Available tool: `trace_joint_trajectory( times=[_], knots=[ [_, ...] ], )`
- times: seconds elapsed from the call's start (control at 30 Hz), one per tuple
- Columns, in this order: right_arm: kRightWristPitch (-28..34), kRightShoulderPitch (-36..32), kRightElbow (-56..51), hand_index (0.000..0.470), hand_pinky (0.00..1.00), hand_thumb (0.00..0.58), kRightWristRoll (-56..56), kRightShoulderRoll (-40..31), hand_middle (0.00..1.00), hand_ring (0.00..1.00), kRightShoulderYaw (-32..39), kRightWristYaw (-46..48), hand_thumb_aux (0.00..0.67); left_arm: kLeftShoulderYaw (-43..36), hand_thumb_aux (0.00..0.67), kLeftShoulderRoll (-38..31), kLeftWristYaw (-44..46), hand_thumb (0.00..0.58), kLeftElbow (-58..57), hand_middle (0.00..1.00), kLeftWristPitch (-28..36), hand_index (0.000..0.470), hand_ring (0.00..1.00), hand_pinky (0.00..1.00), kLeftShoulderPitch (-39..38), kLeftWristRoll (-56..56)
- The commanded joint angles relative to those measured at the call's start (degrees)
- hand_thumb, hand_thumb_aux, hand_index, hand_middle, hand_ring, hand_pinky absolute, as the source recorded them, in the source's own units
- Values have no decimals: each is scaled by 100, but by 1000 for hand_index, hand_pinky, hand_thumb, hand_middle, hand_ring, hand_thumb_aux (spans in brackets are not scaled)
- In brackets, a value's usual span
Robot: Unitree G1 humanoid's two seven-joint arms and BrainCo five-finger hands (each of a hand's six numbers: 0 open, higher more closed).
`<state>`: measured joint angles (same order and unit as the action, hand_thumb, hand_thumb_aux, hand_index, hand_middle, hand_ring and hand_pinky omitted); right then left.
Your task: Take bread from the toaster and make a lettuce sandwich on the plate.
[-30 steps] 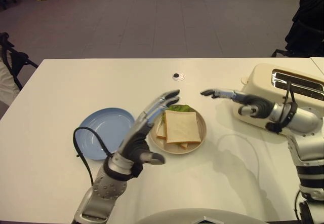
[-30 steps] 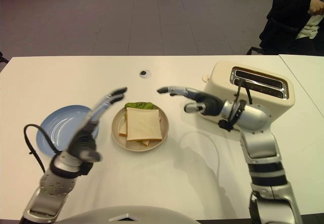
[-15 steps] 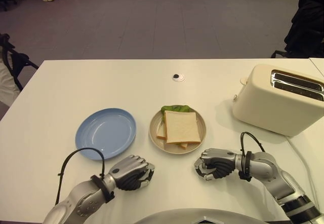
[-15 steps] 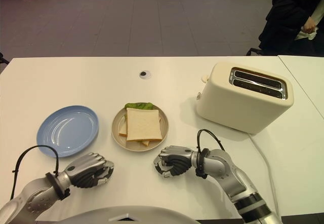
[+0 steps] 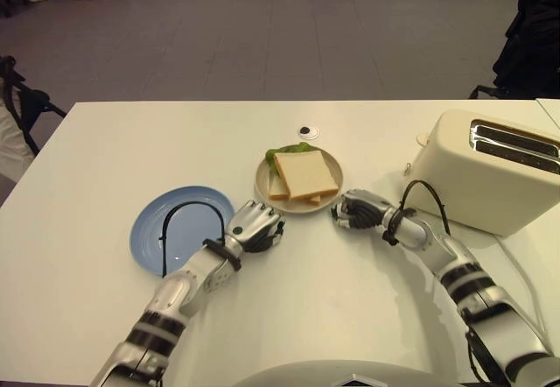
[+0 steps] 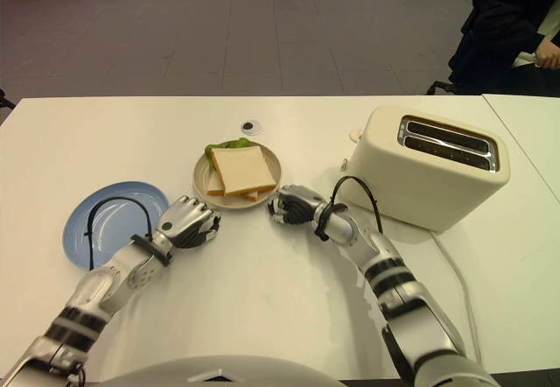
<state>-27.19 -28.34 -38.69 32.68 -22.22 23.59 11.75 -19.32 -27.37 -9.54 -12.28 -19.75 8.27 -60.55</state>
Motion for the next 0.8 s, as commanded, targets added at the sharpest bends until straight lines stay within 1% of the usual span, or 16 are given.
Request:
trace_joint_trajectory(
  times=[0.03, 0.1, 0.17, 0.23, 0.3, 0.33, 0.37, 0.4, 0.43, 0.47, 0.5, 0.53, 0.6, 0.63, 0.73, 0.8],
  knots=[
    [-28, -56, -331, 470, 1000, 580, 4, 33, 1000, 1000, 19, -149, 670, -340, 670, 204, -340, 580, -933, 1000, 21, 470, 1000, 1000, 541, -11],
    [-110, 266, 373, 470, 1000, 580, -106, -88, 1000, 1000, -5, -44, 670, -361, 670, 84, -533, 580, -1041, 1000, -12, 470, 1000, 1000, 533, 86],
    [-82, 724, 1272, 389, 1000, 563, -282, -277, 1000, 1000, -122, 132, 554, -302, 670, -75, -643, 580, -997, 1000, -32, 470, 1000, 1000, 447, 203],
    [14, 1125, 2067, 334, 988, 531, -516, -460, 988, 988, -316, 326, 476, -195, 670, -236, -662, 580, -699, 1000, -3, 470, 1000, 1000, 268, 293],
    [110, 1488, 2770, 275, 973, 480, -768, -642, 973, 973, -542, 501, 391, -28, 670, -419, -595, 580, -26, 1000, 94, 470, 1000, 1000, -76, 392],
    [124, 1680, 3096, 236, 957, 436, -949, -722, 957, 957, -669, 581, 336, 118, 670, -498, -503, 580, 562, 996, 161, 470, 996, 996, -385, 493],
    [88, 1864, 3383, 103, 776, 227, -1204, -781, 776, 776, -782, 665, 147, 277, 670, -524, -391, 580, 1236, 859, 205, 470, 859, 859, -748, 649],
    [72, 2090, 3669, 33, 545, 79, -1742, -762, 545, 545, -930, 797, 47, 461, 670, -411, -269, 580, 2076, 761, 217, 470, 761, 761, -1248, 1104],
    [93, 2279, 3855, 0, 31, 0, -2331, -684, 31, 31, -1080, 909, 0, 555, 670, -241, -167, 580, 2783, 624, 161, 470, 624, 624, -1707, 1731],
    [161, 2433, 3936, 0, 0, 0, -2903, -539, 0, 0, -1252, 959, 0, 540, 423, -50, -85, 501, 3305, 176, 47, 297, 176, 176, -2131, 2549],
    [249, 2595, 3985, 0, 0, 0, -3524, -340, 0, 0, -1418, 992, 0, 407, 95, 149, 41, 152, 3556, 0, -167, 66, 0, 0, -2477, 3653],
    [307, 2737, 4041, 0, 0, 0, -4066, -135, 0, 0, -1539, 1017, 0, 364, 0, 339, 185, 0, 3585, 0, -332, 0, 0, 0, -2698, 4606],
    [253, 2937, 4136, 0, 0, 0, -4771, 144, 0, 0, -1556, 1184, 0, 450, 0, 600, 446, 0, 3444, 0, -441, 0, 0, 0, -2892, 5798],
    [230, 2954, 4143, 0, 0, 0, -4985, 215, 0, 0, -1512, 1337, 0, 529, 0, 663, 541, 0, 3440, 0, -458, 0, 0, 0, -2948, 6145],
    [416, 3018, 4204, 0, 0, 0, -5702, 351, 0, 0, -1635, 1738, 0, 637, 0, 830, 840, 0, 3415, 0, -508, 0, 0, 0, -3063, 6764],
    [587, 3034, 4170, 0, 0, 0, -6128, 424, 0, 0, -1799, 1997, 0, 604, 0, 884, 1121, 0, 3257, 0, -576, 0, 0, 0, -3038, 6741]
  ],
)
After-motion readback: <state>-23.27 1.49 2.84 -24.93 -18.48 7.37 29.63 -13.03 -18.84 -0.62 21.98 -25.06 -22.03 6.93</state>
